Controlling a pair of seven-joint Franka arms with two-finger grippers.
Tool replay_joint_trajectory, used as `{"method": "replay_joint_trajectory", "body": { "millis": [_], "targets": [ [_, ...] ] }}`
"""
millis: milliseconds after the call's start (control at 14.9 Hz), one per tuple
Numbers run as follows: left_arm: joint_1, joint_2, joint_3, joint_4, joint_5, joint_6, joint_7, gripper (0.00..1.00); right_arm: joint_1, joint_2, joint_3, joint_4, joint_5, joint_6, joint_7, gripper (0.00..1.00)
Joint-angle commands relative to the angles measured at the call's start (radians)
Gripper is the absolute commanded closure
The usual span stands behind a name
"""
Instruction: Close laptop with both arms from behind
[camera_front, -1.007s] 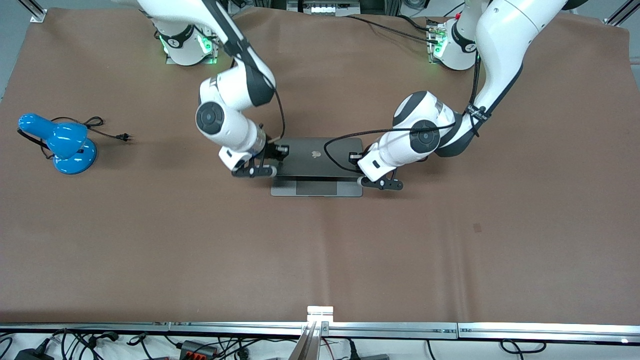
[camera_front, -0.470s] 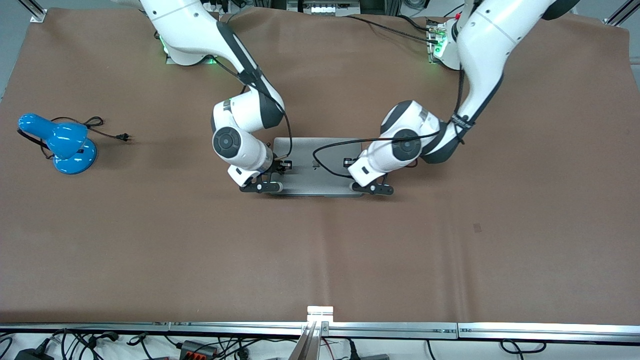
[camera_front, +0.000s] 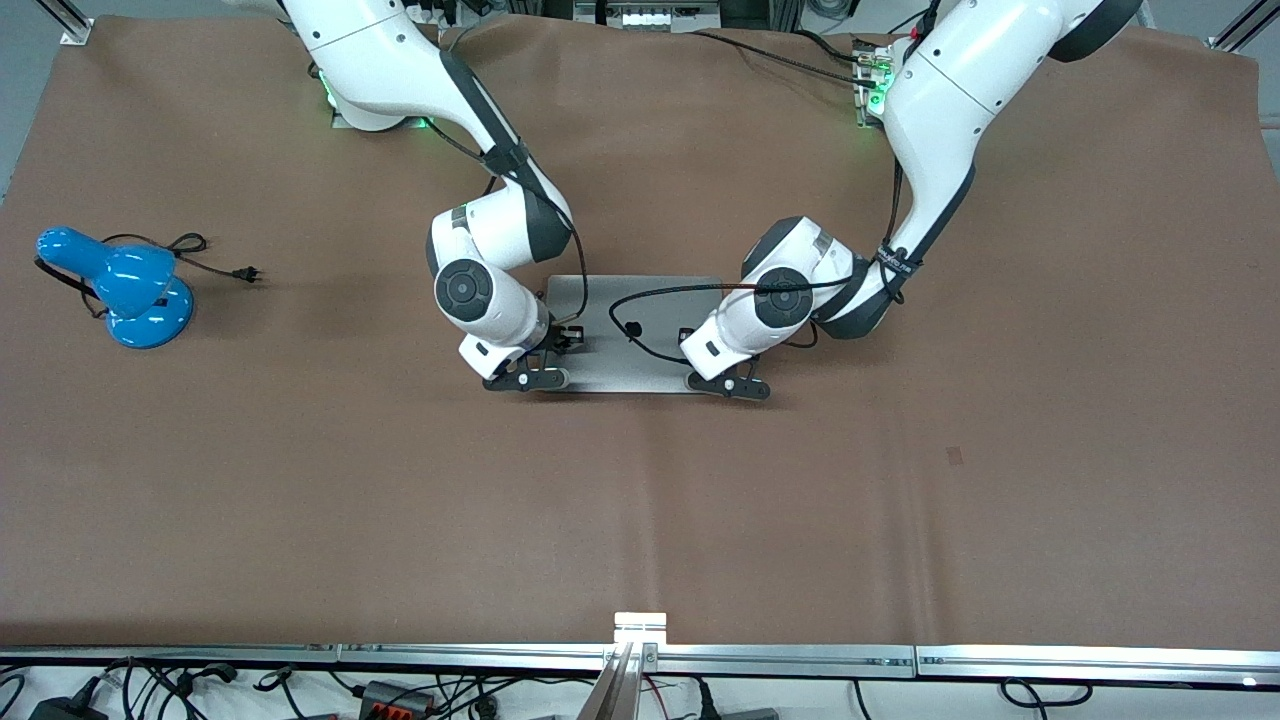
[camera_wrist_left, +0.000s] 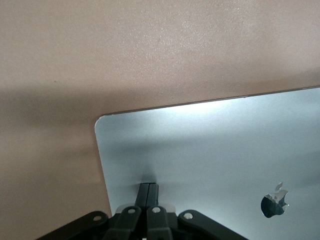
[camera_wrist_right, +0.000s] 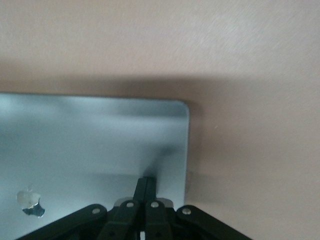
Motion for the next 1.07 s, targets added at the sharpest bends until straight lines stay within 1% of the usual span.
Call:
{"method": "replay_joint_trajectory", "body": {
  "millis": [0,134,268,470,671,738,872,1007],
  "targets": [
    [-0.010,0.021,0.022,0.026,0.040,0.002,-0.020,1.00,0.012,-0.053,-0.058,0.050,-0.058,-0.113,0.007,1.00],
    [-0.001,-0.005,0.022,0.026,0.041,-0.027,-0.020,1.00,0.004,-0.084,-0.087,0.127,-0.113,-0.265,0.007,1.00],
    [0.013,-0.061,0.022,0.044,0.040,-0.127,-0.020,1.00,0.002,-0.110,-0.127,0.205,-0.156,-0.409,0.001,1.00],
    [0.057,-0.152,0.022,0.070,0.040,-0.286,-0.016,1.00,-0.001,-0.136,-0.180,0.296,-0.198,-0.547,-0.013,1.00],
    [0.149,-0.229,0.011,0.072,0.043,-0.382,0.004,1.00,-0.010,-0.147,-0.235,0.380,-0.196,-0.661,-0.063,1.00],
    [0.162,-0.255,0.011,0.072,0.043,-0.411,0.024,1.00,-0.011,-0.147,-0.254,0.397,-0.193,-0.696,-0.085,1.00],
    [0.174,-0.313,0.017,0.072,0.041,-0.495,0.061,1.00,-0.011,-0.147,-0.283,0.423,-0.190,-0.725,-0.120,1.00],
    [0.214,-0.359,0.016,0.093,0.041,-0.607,0.114,1.00,-0.014,-0.154,-0.305,0.438,-0.192,-0.764,-0.140,1.00]
  ]
}}
